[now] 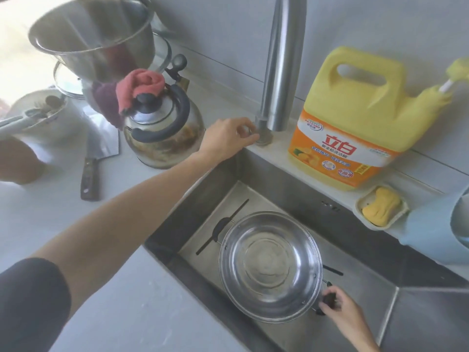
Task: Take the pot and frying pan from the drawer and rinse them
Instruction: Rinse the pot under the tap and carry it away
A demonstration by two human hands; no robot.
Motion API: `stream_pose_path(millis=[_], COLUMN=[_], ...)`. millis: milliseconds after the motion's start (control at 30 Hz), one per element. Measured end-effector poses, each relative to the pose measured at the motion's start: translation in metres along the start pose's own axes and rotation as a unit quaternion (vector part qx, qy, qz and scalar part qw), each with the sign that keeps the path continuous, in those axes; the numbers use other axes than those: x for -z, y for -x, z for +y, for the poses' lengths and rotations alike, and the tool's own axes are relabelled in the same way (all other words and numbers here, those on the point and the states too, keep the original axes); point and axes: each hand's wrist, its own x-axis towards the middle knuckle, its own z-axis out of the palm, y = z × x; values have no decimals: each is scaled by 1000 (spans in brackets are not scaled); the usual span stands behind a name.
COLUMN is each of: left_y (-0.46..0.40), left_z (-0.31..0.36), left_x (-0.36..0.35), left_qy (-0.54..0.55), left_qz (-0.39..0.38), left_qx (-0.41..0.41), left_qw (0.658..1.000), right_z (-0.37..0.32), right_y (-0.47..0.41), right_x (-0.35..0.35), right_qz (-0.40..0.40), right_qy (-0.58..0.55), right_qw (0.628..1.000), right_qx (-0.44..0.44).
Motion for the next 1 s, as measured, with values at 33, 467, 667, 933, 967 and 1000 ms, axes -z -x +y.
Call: stream_pose_path(millis=[33,467,667,933,967,1000], left_y=[-2,16,110,153,150,147], left_z=[-2,-39,-64,-108,-109,-109], left_x=[-6,-18,-59,-116,-118,-118], left_qy=[-12,7,20,-141,-119,-102], left_qz=[1,17,-37,-315,-312,-317], left_qx=[3,25,99,156,149,143], left_qw=[1000,1000,994,925,931,932], right_z=[2,2,-7,-3,-2,-1], right_y=[-1,0,3,-6,-8,-10], right_x=[0,1,4,0,0,1], right_qz=[-3,-10,-27,-46,-50,-54], right_qy=[0,1,-14,-32,-24,-20], right_qw=[1000,1000,999,998,998,998], right_qx=[3,14,9,0,-1,-4])
